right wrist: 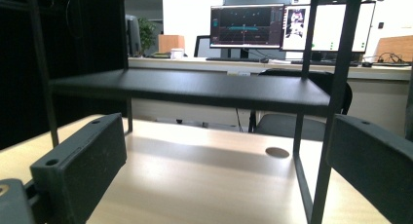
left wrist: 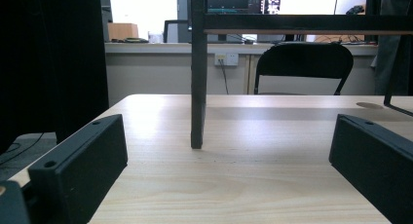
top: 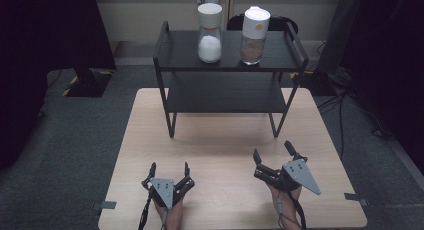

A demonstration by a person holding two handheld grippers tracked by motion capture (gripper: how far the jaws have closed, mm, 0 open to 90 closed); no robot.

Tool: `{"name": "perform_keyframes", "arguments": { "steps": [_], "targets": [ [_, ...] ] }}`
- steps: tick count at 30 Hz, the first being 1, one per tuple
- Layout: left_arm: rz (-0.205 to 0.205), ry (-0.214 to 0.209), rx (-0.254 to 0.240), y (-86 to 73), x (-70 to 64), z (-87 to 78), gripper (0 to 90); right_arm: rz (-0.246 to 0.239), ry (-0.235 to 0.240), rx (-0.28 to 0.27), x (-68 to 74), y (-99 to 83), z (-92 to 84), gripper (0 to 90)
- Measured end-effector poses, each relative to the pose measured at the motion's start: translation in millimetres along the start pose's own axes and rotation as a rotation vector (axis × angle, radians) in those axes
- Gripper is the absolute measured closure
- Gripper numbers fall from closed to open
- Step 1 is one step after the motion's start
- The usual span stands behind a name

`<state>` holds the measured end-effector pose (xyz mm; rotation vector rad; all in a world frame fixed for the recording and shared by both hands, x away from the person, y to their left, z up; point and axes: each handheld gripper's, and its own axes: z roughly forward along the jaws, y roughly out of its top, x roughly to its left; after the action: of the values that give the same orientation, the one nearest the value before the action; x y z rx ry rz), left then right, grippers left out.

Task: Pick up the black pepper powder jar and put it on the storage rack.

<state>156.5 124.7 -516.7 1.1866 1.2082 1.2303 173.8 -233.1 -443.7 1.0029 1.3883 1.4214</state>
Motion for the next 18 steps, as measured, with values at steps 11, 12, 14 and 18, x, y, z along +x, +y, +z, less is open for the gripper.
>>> {"name": "perform_keyframes", "arguments": {
  "steps": [11,12,14,18],
  "targets": [
    [0.0,0.002,0.0,0.0,-0.3,0.0,0.0,-0.003,-0.03,0.032,6.9,-46.4,-11.6,0.0],
    [0.0,0.002,0.0,0.0,-0.3,0.0,0.0,-0.005,-0.034,0.033,7.2,-49.0,-12.1,0.0],
    [0.0,0.002,0.0,0.0,-0.4,0.0,0.0,-0.001,-0.04,0.035,7.8,-54.1,-12.6,0.0],
    [0.0,0.002,0.0,0.0,-0.4,0.0,0.0,-0.011,-0.047,0.039,8.5,-62.0,-13.5,0.0]
  ]
}}
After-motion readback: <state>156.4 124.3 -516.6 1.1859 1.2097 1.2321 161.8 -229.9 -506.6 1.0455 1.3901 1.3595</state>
